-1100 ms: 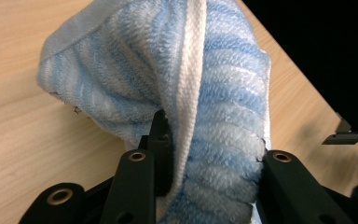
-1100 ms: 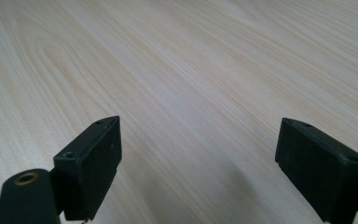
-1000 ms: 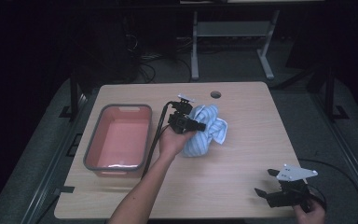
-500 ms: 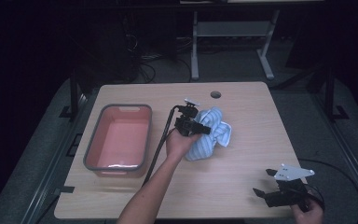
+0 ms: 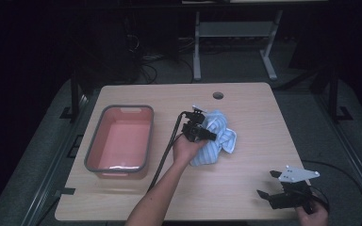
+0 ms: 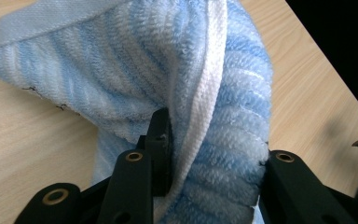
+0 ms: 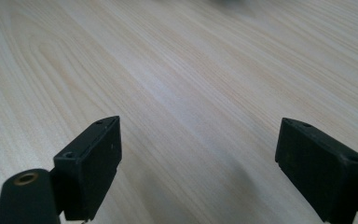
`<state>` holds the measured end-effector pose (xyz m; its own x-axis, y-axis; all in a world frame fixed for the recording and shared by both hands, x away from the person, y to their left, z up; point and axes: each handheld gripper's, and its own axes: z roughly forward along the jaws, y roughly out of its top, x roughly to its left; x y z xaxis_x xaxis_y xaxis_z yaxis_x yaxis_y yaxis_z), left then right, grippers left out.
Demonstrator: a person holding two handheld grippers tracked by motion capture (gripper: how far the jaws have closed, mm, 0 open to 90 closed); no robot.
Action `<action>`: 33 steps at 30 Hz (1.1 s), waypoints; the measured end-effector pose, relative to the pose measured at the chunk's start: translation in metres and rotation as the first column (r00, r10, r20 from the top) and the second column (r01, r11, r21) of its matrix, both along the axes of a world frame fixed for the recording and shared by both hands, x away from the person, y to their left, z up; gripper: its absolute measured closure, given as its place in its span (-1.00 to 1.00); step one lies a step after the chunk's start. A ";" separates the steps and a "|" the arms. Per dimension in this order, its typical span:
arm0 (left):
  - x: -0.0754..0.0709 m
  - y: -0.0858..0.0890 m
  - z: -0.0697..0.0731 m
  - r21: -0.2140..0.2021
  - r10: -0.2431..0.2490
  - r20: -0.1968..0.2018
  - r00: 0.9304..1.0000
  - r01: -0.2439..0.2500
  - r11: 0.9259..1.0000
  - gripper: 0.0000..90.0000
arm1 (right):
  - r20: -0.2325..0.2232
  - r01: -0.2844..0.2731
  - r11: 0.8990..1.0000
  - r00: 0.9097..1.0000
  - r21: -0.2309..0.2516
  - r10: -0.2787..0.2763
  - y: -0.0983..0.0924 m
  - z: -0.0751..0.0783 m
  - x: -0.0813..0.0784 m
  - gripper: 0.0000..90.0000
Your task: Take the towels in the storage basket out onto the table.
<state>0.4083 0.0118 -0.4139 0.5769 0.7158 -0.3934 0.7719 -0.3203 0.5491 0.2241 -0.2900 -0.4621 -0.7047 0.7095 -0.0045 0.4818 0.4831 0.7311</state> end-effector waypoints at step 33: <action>-0.018 0.009 0.005 -0.013 -0.048 0.041 0.998 0.048 0.999 -0.02 | 0.001 -0.005 1.000 1.000 -0.013 0.005 0.004 0.000 0.002 -0.69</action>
